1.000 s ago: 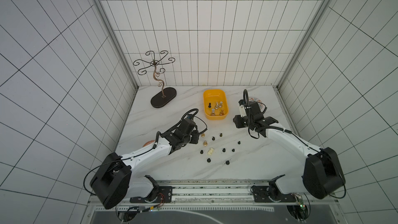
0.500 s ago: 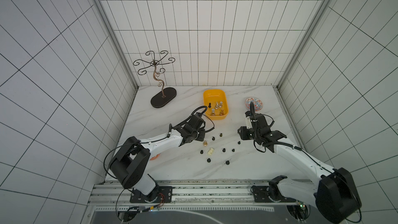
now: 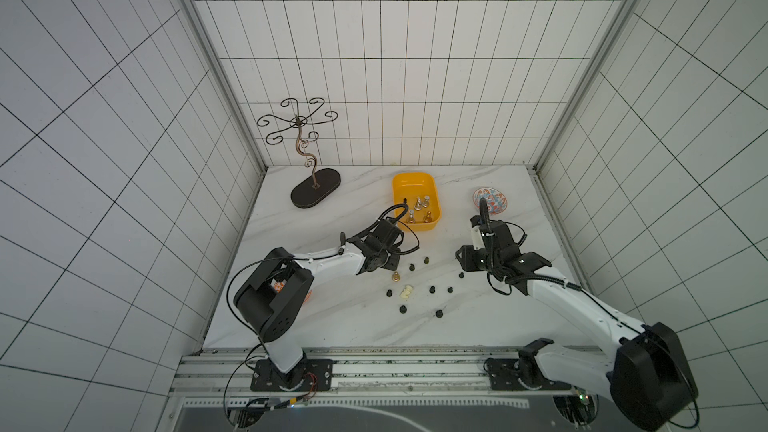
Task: Put the chess pieces into the storage box
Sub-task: Pick up the chess piece at the center of the board.
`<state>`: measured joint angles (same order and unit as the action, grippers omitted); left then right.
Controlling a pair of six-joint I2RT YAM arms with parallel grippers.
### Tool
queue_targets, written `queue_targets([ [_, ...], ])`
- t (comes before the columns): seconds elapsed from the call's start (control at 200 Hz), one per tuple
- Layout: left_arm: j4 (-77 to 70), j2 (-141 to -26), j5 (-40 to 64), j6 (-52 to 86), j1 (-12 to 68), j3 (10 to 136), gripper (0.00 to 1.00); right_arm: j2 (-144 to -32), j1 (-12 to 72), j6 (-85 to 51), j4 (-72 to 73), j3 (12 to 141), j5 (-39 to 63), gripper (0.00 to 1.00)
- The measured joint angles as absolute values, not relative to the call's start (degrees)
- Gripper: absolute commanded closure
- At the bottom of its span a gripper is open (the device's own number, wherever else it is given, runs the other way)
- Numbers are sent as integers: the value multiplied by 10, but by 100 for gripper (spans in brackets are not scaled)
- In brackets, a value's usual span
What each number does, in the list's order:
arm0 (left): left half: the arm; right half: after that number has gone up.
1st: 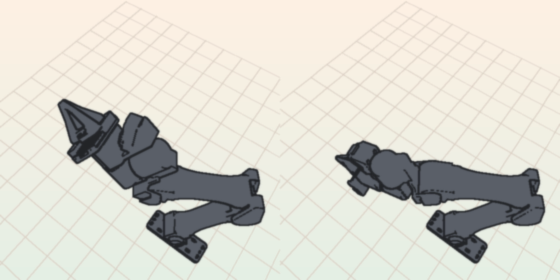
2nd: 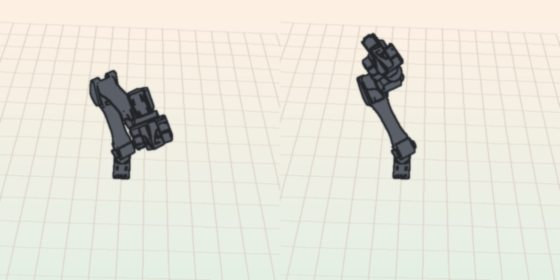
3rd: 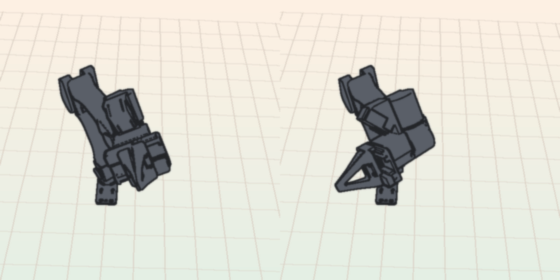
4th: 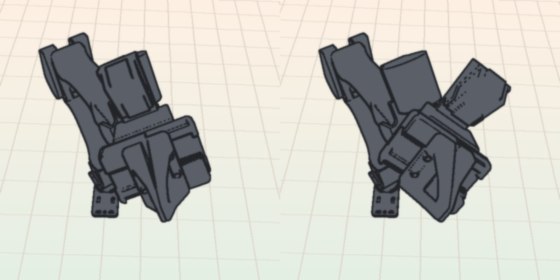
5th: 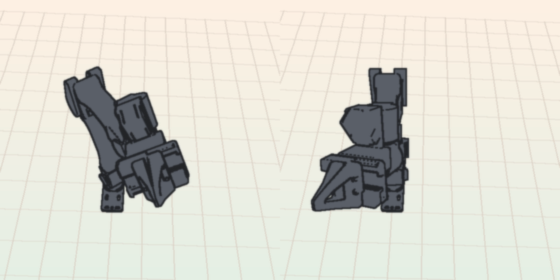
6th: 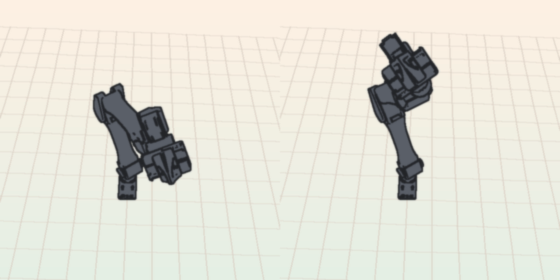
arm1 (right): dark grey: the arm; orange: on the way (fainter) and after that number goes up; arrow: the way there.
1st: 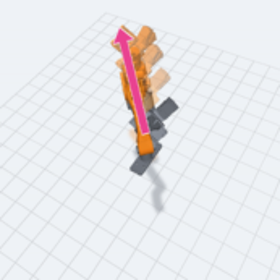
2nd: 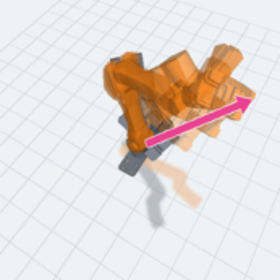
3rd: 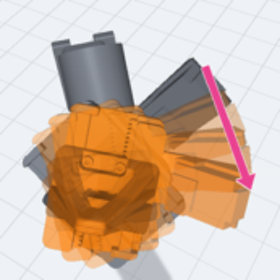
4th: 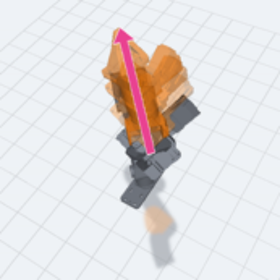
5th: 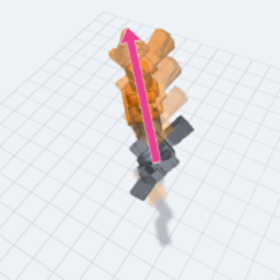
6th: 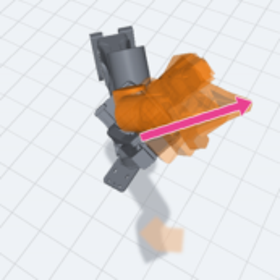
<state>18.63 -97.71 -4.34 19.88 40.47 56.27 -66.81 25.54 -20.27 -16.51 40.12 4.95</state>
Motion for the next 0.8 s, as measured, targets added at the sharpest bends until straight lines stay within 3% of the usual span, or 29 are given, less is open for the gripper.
queue_targets([
  [0.8, 174, -994, -56, 181, 406, 569, 90, -668, 270, -219, -166, 396, 49, 62],
])
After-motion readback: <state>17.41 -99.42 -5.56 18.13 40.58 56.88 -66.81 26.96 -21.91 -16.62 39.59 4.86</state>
